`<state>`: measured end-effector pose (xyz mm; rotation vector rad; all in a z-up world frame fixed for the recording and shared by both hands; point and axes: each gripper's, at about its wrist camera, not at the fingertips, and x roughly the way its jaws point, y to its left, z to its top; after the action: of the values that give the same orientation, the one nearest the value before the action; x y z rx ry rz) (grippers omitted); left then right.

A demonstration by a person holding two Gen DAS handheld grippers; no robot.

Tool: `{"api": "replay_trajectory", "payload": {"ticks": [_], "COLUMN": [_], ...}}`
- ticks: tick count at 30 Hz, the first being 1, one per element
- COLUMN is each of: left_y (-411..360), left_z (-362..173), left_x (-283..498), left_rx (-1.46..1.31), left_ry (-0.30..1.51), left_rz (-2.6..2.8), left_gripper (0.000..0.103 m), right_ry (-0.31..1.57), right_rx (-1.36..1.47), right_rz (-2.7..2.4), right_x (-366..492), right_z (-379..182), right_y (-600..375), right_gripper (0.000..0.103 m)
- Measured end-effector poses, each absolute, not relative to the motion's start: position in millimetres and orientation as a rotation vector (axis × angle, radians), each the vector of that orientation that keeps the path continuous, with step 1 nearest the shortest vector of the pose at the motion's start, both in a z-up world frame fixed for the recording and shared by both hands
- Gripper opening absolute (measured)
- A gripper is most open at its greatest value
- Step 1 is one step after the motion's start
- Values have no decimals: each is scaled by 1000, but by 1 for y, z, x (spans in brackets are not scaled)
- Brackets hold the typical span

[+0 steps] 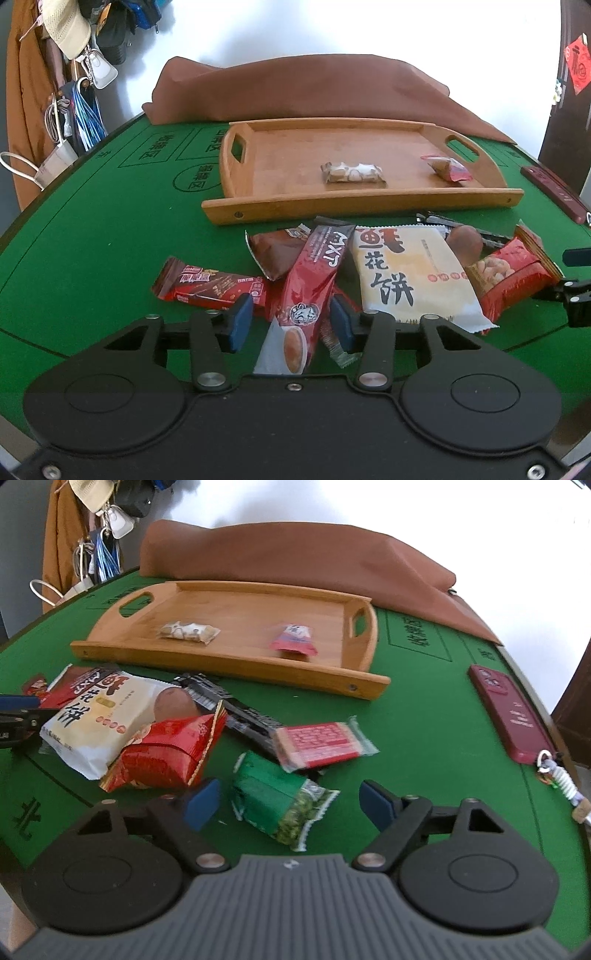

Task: Organize snacks
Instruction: 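Grasp the red MXT coffee stick with the left tool while the right tool grasps the green packet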

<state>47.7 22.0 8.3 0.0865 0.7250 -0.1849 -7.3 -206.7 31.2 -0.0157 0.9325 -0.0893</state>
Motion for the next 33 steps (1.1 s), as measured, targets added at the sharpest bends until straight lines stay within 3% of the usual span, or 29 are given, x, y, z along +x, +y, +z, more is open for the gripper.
{"api": "replay_trajectory", "payload": {"ticks": [6,12,13,15,17,25,33], "left_y": [26,32,31,30,28,21,23], "left_z": [4,2,2,3,6,11,24], "left_x": [56,59,57,52,47,36,27], "left_rx": [58,-1,-2,-7,2,37,48], "left_ry": [725,742,743,746,753,750,705], "left_rz": [-184,-185,-193,-230,-247,-244,-218], "left_gripper": [56,59,57,37,27,27,23], "right_ry": [939,931,930,928,927,920,903], "right_rx": [3,24,22,18,18,15,76], "right_rz": [-78,-82,-82,-82,-79,-82,-106], "right_x": [-1,1,1,0,0,0,-4], "right_z": [25,23,23,23,23,23,32], "right_y": [-204,-204,-203,-203,-203,-201,-205], "right_gripper": [86,84,84,83,82,76,56]}}
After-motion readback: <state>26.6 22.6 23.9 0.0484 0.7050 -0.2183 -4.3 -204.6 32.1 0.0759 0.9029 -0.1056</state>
